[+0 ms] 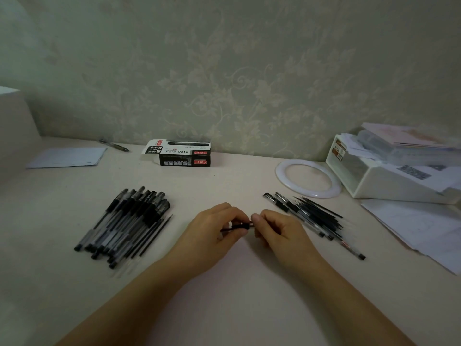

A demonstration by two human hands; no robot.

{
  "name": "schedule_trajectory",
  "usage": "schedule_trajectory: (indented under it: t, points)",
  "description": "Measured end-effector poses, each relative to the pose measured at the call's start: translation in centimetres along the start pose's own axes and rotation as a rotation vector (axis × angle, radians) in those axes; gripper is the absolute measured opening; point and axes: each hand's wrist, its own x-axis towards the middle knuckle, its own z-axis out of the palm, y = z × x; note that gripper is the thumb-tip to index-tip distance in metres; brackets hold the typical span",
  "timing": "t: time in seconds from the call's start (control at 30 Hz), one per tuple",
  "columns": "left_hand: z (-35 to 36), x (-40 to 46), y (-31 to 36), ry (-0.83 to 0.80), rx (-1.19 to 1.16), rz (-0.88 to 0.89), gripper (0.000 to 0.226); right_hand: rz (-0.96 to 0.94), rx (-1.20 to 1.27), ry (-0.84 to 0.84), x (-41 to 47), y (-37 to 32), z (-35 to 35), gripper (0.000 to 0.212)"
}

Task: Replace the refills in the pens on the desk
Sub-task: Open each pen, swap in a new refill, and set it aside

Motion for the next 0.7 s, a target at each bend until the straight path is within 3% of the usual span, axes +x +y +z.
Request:
schedule_trajectory:
  t: [0.1,0.23,0.43,0.7]
  points:
    - [-0.01,0.0,-0.06,0.01,0.005,0.002,0.011,0.004,0.014,0.015,-0.08,-0.29,0.07,0.038]
    - [0.02,0.08,-0.28,0.041,0.015,-0.038,0.011,-0.011,0.03,-0.023,-0.07,-0.41,-0.11,0.009]
    - [-0.07,0.19,-0.25,-0.003,0.029,0.011,0.008,-0.022,0.058,-0.036,-0.18,-0.39,-0.14,0.025]
    - [-0.18,0.19,-0.17,0.026,0.047,0.027,0.007,-0.033,0.024,0.008,-0.2,-0.59,-0.07,0.025]
